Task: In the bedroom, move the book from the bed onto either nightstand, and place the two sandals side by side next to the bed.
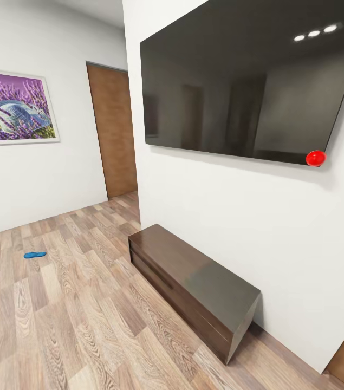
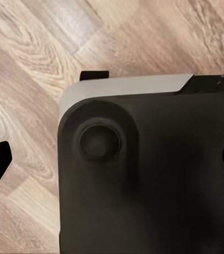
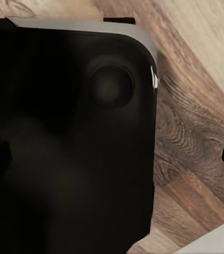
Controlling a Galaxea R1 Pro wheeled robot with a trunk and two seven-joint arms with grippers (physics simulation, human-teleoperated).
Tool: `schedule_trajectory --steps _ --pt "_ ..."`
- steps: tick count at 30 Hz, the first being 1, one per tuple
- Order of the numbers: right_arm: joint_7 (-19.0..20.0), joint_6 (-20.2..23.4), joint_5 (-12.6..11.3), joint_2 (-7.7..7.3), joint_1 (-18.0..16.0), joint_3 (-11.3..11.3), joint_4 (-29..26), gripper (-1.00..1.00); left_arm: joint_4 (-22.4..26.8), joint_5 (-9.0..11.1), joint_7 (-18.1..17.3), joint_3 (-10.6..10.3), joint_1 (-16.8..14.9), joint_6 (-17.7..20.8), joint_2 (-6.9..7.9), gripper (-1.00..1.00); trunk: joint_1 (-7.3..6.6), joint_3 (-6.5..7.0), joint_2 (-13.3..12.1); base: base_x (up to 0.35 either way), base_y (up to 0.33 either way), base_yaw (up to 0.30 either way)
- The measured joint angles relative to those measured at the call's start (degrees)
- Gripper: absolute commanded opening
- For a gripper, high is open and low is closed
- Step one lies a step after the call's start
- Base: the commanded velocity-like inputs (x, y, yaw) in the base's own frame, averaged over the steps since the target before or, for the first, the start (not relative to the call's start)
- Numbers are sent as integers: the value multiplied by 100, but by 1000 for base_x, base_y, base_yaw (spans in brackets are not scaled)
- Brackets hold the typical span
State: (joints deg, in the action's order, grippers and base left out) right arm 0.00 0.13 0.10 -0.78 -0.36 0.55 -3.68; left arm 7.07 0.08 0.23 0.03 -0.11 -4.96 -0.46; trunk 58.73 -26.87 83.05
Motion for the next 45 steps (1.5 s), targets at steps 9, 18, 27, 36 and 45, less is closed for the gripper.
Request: schedule_trajectory --steps 9,18,27,36,45 --pt "12 -24 -34 -462 -38 174 -1406 100 1401 28 -20 -1 -52 -398 -5 100 0 0 0 0 0 0" --pt "44 -819 -65 -533 -40 276 -2184 100 3366 38 1 18 -81 -394 24 100 0 0 0 0 0 0" --pt "18 -897 -66 -530 -40 287 -2176 100 3272 32 6 21 -82 -408 27 100 0 0 0 0 0 0" --pt "8 -900 -66 -536 -42 292 -2174 100 3271 31 6 10 -81 -409 22 100 0 0 0 0 0 157" --pt "-4 -901 -66 -532 -42 296 -2174 100 3269 26 4 6 -81 -409 16 100 0 0 0 0 0 285"
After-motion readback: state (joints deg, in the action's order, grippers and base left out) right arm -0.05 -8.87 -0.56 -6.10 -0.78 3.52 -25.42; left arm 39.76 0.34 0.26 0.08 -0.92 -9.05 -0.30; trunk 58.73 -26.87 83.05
